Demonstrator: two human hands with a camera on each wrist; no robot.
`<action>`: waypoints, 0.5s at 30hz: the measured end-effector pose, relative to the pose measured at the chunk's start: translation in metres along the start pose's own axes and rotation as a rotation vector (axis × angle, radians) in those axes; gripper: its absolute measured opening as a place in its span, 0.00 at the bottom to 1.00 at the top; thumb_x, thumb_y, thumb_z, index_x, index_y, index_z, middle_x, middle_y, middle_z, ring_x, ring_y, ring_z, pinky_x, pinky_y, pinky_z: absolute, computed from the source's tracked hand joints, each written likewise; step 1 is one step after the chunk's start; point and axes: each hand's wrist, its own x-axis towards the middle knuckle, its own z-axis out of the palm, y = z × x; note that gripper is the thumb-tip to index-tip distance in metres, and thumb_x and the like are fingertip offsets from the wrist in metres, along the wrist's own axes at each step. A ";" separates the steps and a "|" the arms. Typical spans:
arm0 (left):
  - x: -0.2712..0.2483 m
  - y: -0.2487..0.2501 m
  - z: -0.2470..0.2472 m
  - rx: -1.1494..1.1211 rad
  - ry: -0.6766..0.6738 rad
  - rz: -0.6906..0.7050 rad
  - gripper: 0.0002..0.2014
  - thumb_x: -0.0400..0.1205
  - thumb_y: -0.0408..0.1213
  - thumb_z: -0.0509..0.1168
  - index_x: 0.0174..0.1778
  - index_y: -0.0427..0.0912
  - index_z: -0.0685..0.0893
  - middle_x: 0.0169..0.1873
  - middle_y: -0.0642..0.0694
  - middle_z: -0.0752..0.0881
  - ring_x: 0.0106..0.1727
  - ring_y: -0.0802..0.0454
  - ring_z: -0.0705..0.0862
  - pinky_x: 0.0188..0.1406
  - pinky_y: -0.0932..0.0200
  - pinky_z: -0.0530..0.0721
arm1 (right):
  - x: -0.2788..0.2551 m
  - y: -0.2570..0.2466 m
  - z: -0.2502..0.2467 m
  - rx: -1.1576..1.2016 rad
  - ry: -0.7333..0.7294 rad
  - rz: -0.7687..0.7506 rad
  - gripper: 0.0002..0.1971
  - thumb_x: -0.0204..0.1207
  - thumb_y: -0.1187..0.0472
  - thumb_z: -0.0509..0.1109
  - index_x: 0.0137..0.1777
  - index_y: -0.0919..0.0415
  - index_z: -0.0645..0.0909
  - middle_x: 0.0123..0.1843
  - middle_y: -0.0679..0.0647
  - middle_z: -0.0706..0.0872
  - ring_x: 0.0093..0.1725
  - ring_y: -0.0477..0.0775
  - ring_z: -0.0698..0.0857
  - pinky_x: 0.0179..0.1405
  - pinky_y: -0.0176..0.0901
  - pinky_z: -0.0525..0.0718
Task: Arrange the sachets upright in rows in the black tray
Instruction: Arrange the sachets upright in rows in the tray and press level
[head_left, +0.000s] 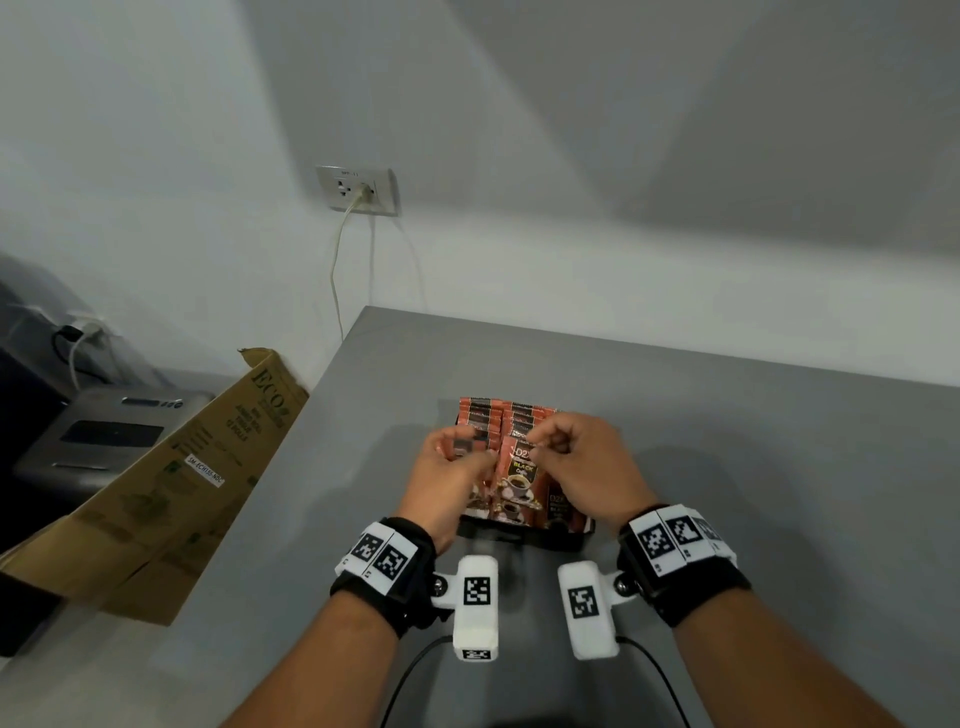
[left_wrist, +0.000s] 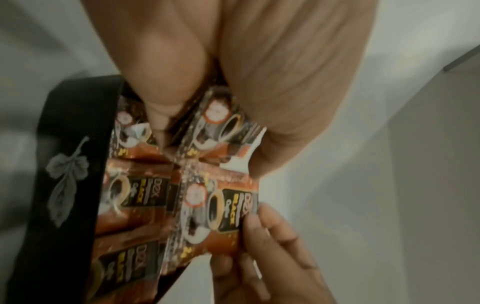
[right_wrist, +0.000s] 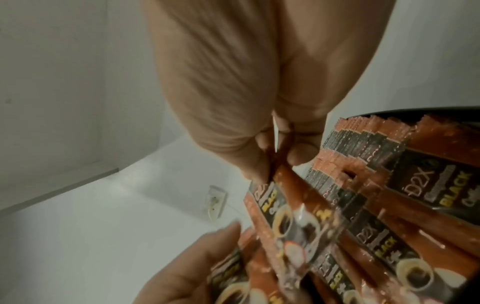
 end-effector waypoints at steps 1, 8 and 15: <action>0.003 0.003 -0.005 -0.042 0.055 -0.006 0.15 0.78 0.19 0.66 0.55 0.42 0.79 0.43 0.39 0.84 0.35 0.49 0.83 0.35 0.51 0.82 | 0.002 0.001 0.002 -0.026 0.001 0.003 0.09 0.77 0.68 0.76 0.44 0.51 0.87 0.41 0.46 0.90 0.42 0.43 0.88 0.43 0.27 0.83; 0.011 -0.001 -0.026 -0.072 0.159 -0.045 0.25 0.70 0.13 0.62 0.58 0.43 0.77 0.54 0.34 0.89 0.52 0.36 0.87 0.54 0.34 0.85 | 0.007 0.017 0.038 -0.313 -0.075 0.035 0.17 0.80 0.70 0.69 0.39 0.44 0.82 0.42 0.38 0.85 0.40 0.35 0.82 0.49 0.29 0.83; 0.006 -0.012 -0.030 0.038 0.061 -0.017 0.25 0.71 0.11 0.67 0.57 0.41 0.78 0.53 0.27 0.87 0.44 0.38 0.88 0.53 0.32 0.86 | 0.003 0.020 0.043 -0.353 -0.121 0.029 0.11 0.79 0.70 0.70 0.47 0.55 0.91 0.46 0.46 0.92 0.39 0.42 0.87 0.48 0.37 0.88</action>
